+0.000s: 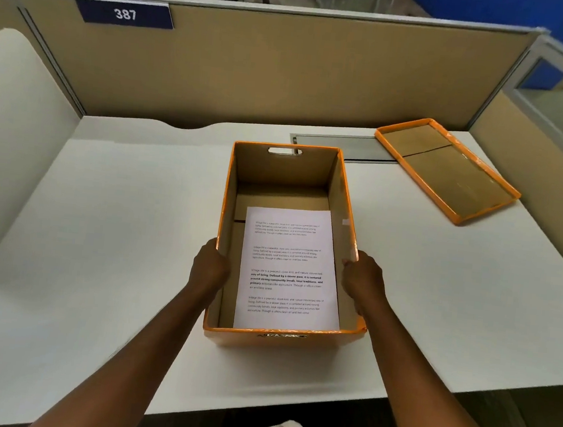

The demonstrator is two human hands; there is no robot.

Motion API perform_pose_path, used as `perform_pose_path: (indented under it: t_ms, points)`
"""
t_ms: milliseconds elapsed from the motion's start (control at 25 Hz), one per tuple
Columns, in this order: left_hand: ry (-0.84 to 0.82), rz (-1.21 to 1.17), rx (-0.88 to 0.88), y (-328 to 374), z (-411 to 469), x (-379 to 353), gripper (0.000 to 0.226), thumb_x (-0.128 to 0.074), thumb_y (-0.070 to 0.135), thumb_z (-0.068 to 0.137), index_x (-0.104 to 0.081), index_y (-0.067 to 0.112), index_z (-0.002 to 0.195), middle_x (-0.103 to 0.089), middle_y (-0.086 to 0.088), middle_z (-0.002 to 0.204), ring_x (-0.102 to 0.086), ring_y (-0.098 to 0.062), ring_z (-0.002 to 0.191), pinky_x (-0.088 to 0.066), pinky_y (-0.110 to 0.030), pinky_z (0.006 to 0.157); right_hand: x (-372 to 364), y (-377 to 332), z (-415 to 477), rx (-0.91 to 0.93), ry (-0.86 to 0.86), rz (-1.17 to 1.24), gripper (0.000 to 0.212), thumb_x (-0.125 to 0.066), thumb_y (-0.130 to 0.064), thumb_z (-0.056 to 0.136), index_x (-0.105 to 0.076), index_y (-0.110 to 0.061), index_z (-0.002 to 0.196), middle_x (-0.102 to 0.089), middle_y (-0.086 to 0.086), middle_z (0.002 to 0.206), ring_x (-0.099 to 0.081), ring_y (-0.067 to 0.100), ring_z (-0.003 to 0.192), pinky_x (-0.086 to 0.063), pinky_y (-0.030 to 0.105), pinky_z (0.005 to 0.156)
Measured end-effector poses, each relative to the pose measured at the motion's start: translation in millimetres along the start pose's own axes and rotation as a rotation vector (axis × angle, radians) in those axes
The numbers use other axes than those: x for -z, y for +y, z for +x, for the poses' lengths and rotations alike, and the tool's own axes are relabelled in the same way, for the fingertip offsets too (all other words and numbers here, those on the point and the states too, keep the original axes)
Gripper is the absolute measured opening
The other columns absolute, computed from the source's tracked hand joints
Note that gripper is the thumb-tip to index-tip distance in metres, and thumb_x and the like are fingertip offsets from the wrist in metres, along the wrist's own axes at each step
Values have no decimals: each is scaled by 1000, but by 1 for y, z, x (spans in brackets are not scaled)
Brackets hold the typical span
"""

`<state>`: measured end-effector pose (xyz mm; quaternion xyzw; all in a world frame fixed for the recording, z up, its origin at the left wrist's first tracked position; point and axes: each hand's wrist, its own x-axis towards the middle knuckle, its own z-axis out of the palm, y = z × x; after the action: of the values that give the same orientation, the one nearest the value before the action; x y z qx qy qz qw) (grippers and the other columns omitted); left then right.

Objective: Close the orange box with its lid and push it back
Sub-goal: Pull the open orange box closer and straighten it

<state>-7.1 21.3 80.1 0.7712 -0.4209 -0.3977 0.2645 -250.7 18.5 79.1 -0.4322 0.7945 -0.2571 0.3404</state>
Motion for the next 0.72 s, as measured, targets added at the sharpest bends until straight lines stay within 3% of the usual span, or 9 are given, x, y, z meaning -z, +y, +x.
perform_pose_path:
  t_ms: [320, 440, 720]
  points:
    - [-28, 11, 26, -10, -2, 5, 41, -45, 5, 94, -44, 5, 135, -58, -19, 128, -62, -35, 107, -54, -42, 83, -11, 0, -11, -23, 5, -72, 33, -47, -15, 93, -51, -3, 124, -58, 18, 125, -56, 35, 111, -43, 32, 79]
    - [-28, 35, 37, -10, -1, 4, 41, -46, 6, 93, -44, 4, 134, -57, -21, 130, -60, -39, 112, -55, -48, 89, -12, -2, -9, -32, 18, -99, 34, -48, -15, 92, -50, -2, 124, -58, 19, 125, -56, 36, 111, -45, 35, 82]
    - [-5, 79, 35, -10, 0, 0, 38, -47, 8, 93, -46, 4, 131, -59, -20, 125, -62, -39, 107, -55, -52, 87, -13, -2, -8, -33, 11, -111, 33, -47, -14, 92, -49, -4, 124, -59, 18, 125, -56, 37, 112, -47, 39, 88]
